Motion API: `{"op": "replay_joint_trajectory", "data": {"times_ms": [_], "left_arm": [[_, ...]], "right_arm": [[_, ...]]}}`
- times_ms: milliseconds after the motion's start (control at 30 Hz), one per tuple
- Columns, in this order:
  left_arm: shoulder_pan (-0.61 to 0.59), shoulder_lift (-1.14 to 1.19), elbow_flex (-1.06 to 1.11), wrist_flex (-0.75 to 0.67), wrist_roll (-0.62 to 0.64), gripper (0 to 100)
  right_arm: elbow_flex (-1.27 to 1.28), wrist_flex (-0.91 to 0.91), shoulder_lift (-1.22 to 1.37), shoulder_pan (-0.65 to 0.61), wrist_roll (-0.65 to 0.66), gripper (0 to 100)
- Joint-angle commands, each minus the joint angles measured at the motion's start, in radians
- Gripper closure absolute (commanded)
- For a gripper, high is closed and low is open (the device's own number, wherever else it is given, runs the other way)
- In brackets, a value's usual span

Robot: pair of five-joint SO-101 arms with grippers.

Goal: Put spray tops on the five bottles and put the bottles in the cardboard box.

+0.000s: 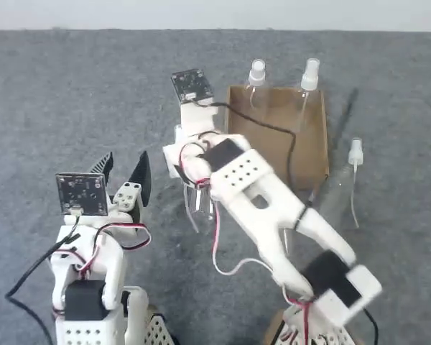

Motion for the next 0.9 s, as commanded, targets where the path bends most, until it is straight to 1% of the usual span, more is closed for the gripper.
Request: {"op": "replay_joint_trajectory", "data": {"times_ms": [0,133,333,567,733,867], "left_arm": [[-0.003,-0.012,-0.05,0.002,0.012,82],[-0.003,-0.012,-0.048,0.002,0.012,82],[-0.003,-0.012,-0.048,0.002,0.012,82],[-0.003,-0.012,-0.047,0.002,0.012,82],[-0.002,-0.012,-0.047,0.002,0.012,82],[-0.002,-0.012,-0.047,0.002,0.012,82]], "right_arm": [[-0.011,-0.061,0.024,-0.008,-0.021,91.7],[-0.011,-0.067,0.061,-0.008,-0.021,91.0],[-0.011,-0.058,0.081,-0.008,-0.021,77.8],[-0.011,-0.042,0.067,0.001,-0.018,77.1],[-0.114,0.194,-0.047,0.081,-0.014,77.1],[-0.172,0.384,-0.179,0.124,0.086,77.1]]}}
